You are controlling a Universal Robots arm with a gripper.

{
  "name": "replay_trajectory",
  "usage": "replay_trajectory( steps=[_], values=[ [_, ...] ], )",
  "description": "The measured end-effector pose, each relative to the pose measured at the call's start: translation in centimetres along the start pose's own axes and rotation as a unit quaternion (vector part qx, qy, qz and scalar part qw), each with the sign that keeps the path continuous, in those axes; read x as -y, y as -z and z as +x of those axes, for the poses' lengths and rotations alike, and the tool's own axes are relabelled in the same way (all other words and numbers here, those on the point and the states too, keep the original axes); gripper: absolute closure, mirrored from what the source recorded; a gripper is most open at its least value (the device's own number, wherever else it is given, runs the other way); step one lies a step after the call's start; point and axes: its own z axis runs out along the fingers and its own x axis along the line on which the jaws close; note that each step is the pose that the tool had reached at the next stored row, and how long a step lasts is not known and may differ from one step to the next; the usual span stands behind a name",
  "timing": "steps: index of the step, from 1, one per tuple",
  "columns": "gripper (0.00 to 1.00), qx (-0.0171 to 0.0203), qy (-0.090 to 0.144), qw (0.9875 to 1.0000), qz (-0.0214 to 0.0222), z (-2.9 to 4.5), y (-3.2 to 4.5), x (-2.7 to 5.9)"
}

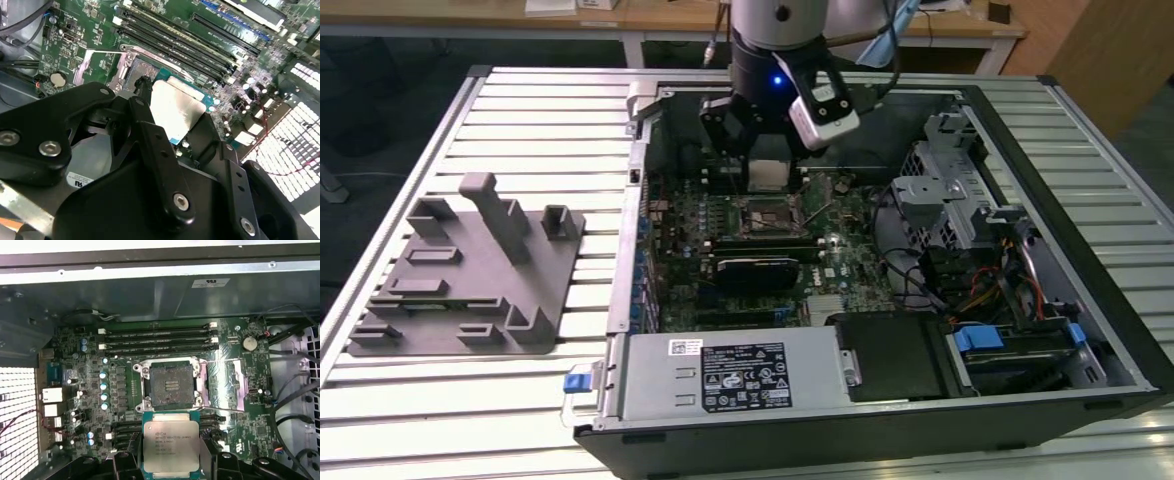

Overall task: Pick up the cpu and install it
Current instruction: 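Pick up the cpu and move it towards the insertion slot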

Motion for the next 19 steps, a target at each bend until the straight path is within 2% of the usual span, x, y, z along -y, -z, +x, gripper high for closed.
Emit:
replay_trajectory(
  steps=[13, 19],
  values=[
    [0.46, -0.0027, 0.001, 1.0, 0.0009, -0.34, -2.08, -1.34],
    [0.46, -0.0034, 0.012, 0.9999, 0.0005, -0.31, -2.74, -1.7]
  ],
)
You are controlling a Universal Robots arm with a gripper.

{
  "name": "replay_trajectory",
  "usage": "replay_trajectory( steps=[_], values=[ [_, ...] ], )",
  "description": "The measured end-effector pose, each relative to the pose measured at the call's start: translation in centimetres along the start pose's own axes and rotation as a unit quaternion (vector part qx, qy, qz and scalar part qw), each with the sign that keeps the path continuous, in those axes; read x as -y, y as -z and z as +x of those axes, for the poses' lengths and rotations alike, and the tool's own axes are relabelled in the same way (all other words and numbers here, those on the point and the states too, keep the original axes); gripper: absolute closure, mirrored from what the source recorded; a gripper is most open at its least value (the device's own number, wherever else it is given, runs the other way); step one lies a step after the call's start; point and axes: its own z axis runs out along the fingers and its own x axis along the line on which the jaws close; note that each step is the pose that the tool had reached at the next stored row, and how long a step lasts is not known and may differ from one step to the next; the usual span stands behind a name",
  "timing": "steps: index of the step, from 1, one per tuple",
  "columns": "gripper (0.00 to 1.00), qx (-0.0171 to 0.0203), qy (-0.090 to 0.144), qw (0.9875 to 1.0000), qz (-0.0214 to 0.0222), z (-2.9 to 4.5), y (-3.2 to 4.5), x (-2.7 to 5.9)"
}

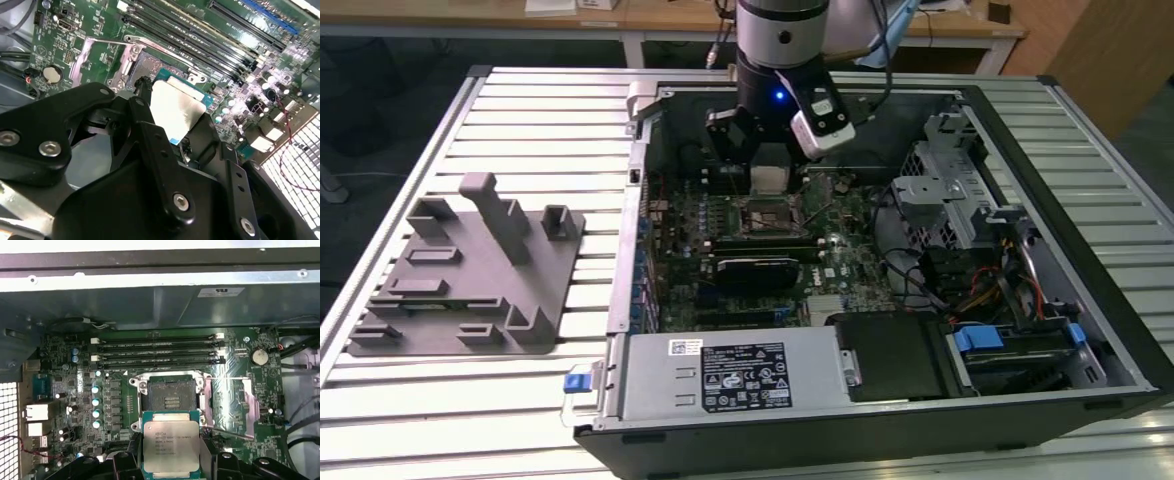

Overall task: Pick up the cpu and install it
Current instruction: 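Pick up the cpu and move it towards the insertion slot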

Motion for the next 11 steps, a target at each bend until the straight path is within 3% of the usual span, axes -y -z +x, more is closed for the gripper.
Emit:
replay_trajectory(
  steps=[11],
  values=[
    [0.46, -0.0012, 0.01, 1.0, -0.0003, -0.13, -1.48, -0.53]
  ],
)
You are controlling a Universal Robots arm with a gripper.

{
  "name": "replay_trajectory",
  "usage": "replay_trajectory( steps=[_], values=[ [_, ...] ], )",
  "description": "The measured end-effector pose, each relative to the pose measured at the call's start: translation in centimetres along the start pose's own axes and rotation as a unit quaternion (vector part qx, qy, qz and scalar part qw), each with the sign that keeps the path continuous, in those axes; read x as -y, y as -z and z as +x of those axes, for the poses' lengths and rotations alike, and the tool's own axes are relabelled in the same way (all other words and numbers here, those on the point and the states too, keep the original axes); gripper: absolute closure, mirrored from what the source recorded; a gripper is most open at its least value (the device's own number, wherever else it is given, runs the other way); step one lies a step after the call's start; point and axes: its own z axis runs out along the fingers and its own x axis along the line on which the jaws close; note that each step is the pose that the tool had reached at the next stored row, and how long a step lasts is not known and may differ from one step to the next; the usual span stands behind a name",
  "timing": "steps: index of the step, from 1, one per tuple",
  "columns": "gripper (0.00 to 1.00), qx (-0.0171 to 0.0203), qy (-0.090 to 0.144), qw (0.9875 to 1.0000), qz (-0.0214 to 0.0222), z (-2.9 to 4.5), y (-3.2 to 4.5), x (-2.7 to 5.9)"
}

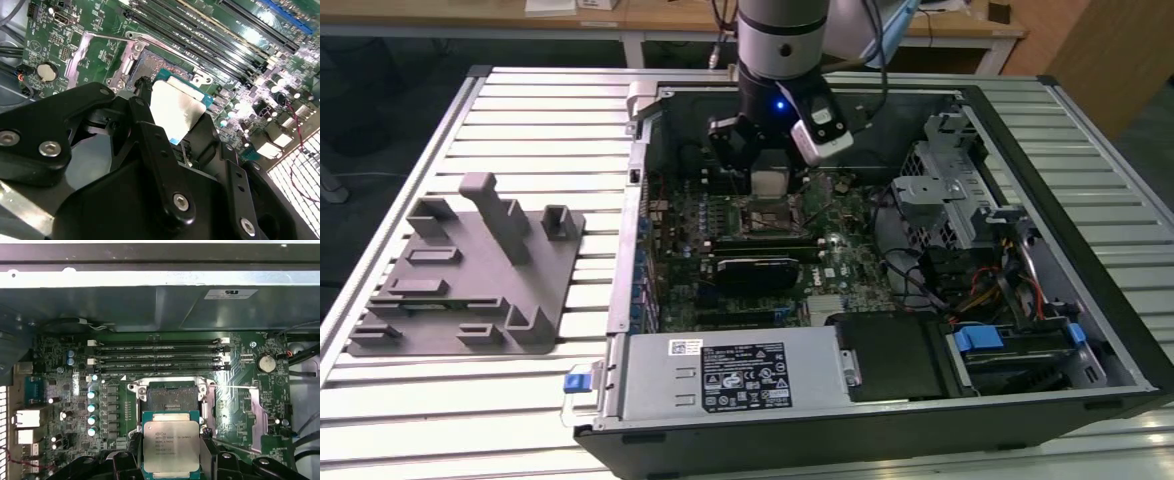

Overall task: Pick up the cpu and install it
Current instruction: 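Pick up the cpu and move it towards the insertion slot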

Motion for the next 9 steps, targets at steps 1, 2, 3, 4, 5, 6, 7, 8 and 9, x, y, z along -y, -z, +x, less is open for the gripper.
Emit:
replay_trajectory(
  steps=[1, 2, 3, 4, 5, 6, 7, 8, 9],
  values=[
    [0.46, -0.0001, 0.001, 1.0, -0.0001, -0.04, -0.13, -0.05],
    [0.46, -0.0002, 0.001, 1.0, -0.0001, -0.06, -0.25, -0.09],
    [0.46, -0.0003, 0.002, 1.0, -0.0002, -0.09, -0.37, -0.12],
    [0.46, -0.0005, 0.002, 1.0, -0.0002, -0.11, -0.5, -0.15],
    [0.46, -0.0007, 0.003, 1.0, -0.0001, -0.14, -0.62, -0.18],
    [0.46, -0.0009, 0.003, 1.0, -0.0002, -0.16, -0.76, -0.2],
    [0.46, -0.0011, 0.004, 1.0, -0.0002, -0.19, -0.88, -0.22],
    [0.46, -0.0012, 0.004, 1.0, -0.0002, -0.21, -0.99, -0.24],
    [0.46, -0.0014, 0.005, 1.0, -0.0002, -0.23, -1.11, -0.26]
  ],
)
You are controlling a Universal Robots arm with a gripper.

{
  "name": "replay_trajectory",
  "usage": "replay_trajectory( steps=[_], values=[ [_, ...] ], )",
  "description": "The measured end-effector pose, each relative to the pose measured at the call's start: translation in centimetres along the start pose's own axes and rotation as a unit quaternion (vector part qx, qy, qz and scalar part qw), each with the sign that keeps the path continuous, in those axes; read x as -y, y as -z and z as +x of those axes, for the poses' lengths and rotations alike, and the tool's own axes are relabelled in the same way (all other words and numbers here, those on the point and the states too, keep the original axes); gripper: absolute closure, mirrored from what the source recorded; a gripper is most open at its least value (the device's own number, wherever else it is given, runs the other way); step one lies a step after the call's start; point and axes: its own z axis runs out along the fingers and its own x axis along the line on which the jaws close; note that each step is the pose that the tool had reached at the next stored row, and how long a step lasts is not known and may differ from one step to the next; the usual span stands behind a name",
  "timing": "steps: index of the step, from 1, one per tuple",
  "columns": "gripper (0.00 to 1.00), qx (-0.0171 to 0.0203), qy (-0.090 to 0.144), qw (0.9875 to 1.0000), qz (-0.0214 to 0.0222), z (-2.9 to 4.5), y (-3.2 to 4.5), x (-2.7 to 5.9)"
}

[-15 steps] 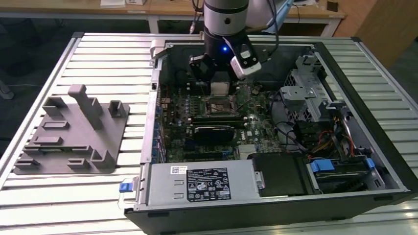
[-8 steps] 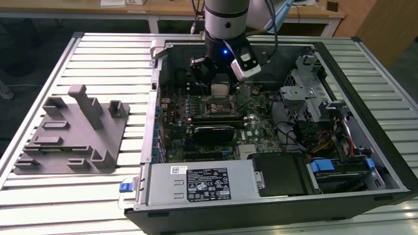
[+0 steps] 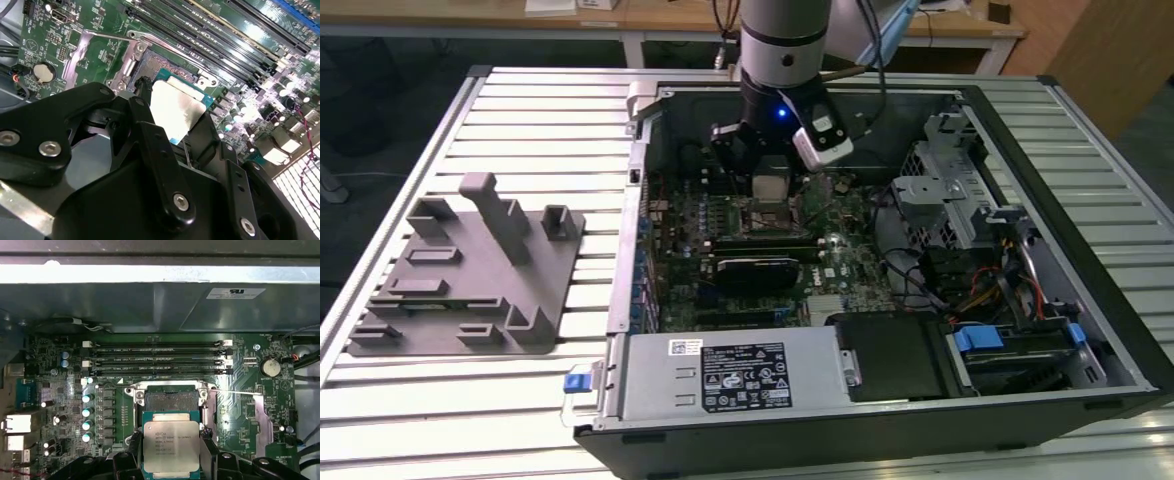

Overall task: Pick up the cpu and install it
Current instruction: 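Pick up the cpu and move it towards the insertion slot, then place the cpu into insertion slot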

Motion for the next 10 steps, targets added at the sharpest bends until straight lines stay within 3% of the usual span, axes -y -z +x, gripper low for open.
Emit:
replay_trajectory(
  steps=[10],
  values=[
    [0.46, -0.0005, 0.003, 1.0, -0.0001, -0.03, -0.23, -0.02]
  ],
)
